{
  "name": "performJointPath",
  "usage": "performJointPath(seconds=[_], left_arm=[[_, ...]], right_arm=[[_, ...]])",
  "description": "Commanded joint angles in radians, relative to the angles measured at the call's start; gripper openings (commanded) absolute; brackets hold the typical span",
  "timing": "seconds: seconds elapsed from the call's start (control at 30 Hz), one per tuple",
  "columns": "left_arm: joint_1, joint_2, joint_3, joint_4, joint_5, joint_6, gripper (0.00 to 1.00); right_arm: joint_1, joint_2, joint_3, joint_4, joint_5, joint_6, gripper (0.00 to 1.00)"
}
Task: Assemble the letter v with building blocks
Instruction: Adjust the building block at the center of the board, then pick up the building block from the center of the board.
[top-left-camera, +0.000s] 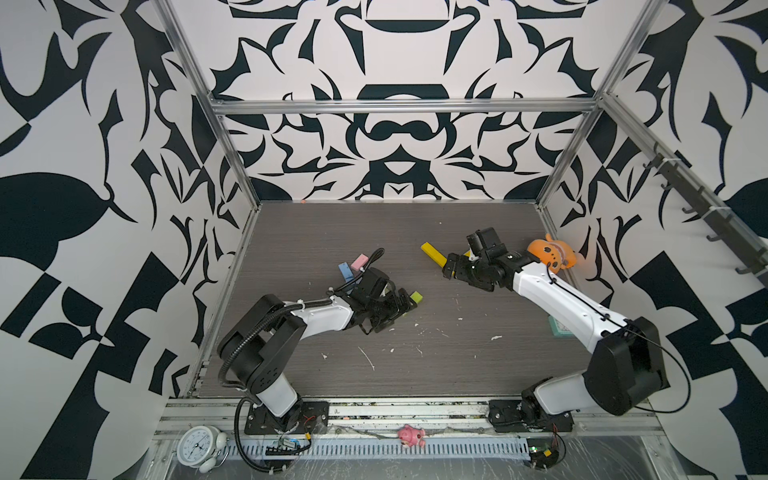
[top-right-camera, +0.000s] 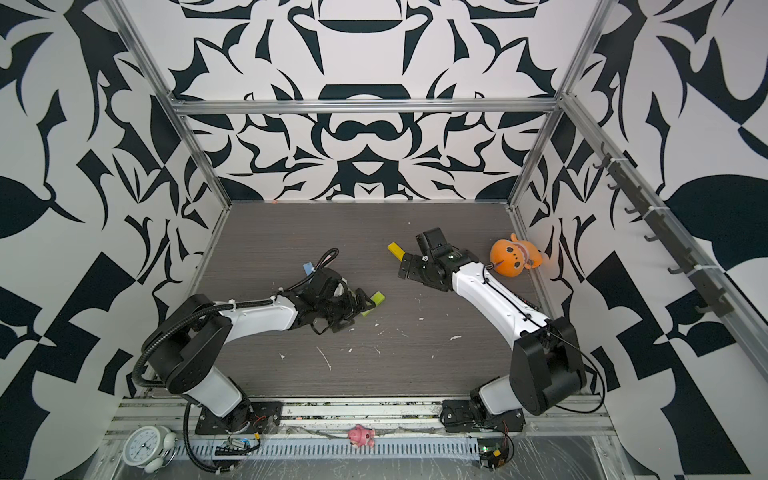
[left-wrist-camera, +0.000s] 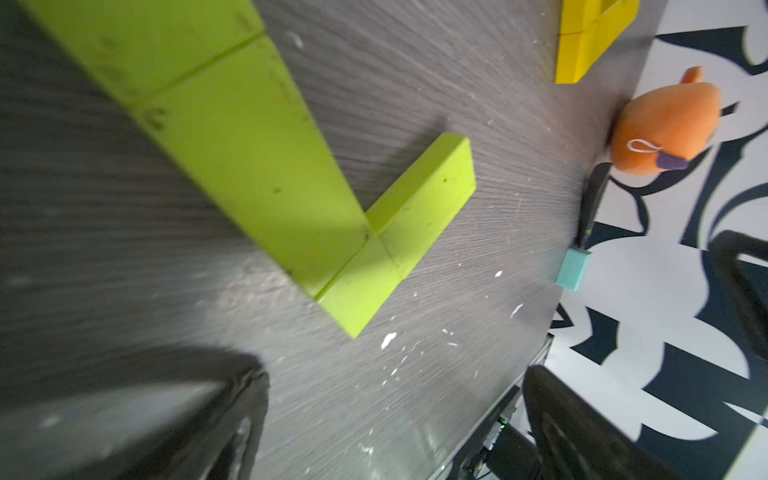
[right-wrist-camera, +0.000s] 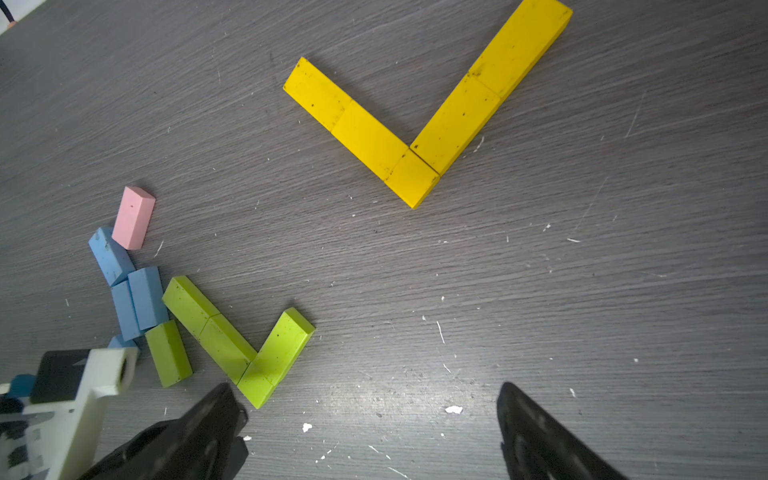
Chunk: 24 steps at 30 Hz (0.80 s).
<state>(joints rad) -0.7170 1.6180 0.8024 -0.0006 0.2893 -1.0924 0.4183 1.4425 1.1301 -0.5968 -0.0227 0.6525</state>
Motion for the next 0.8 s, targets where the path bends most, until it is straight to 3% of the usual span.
performJointPath(seconds=[0.0, 0.1, 0.2, 0.37, 0.77], left_arm=[[0.030, -0.085, 0.118, -0.371, -0.111, 0.168, 0.99], [0.083, -0.097, 0.229, -0.578, -0.172, 0.293, 0.97], [0.127, -0.069, 0.306, -0.709, -0.227, 0.396, 0.86], [0.129, 0.060, 0.435, -0.873, -0.295, 0.494, 0.86], [0.128, 0.202, 0.423, -0.858, -0.307, 0.515, 0.73]], right_arm=[[-0.005, -0.014, 0.055, -0.031, 0.013, -0.060, 0.99], [-0.004, -0.017, 0.055, -0.035, 0.017, -0.076, 0.99], [-0.004, -0.025, 0.039, -0.027, 0.010, -0.079, 0.99], [-0.003, -0.037, 0.004, -0.011, -0.014, -0.074, 0.99], [-0.003, -0.080, -0.052, 0.003, -0.023, -0.077, 0.99]])
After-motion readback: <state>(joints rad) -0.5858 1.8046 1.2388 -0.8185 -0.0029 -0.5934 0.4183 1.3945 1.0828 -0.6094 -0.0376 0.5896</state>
